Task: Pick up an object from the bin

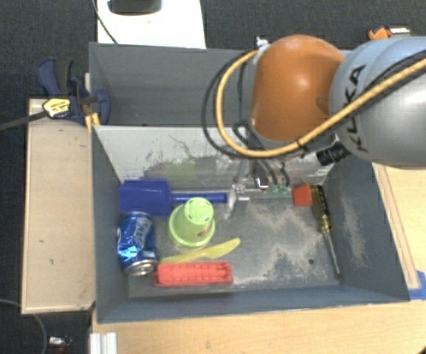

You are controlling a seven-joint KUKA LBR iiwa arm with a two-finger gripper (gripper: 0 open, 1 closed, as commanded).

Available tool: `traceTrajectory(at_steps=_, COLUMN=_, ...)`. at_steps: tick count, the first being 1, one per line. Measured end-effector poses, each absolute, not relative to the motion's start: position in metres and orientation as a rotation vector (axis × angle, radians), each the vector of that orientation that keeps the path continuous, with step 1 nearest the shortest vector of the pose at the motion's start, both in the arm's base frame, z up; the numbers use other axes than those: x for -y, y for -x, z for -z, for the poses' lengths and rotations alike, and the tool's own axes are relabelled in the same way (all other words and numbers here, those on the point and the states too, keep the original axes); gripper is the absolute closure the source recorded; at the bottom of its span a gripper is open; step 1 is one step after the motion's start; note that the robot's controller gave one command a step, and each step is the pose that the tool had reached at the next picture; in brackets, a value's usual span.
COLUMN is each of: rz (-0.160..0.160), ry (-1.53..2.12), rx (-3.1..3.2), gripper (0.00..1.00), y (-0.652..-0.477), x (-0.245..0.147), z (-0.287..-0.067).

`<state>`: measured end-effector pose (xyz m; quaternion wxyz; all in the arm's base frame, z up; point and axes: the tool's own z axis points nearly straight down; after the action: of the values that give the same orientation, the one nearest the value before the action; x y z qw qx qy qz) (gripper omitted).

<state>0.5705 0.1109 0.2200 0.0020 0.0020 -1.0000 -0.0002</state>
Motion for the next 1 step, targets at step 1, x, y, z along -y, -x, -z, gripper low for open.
traceTrajectory(at_steps=1, rz=0.002, ry=-0.001, rx=3.145, gripper=0.00, y=-0.5721, x=-0.1102, z=-0.2240)
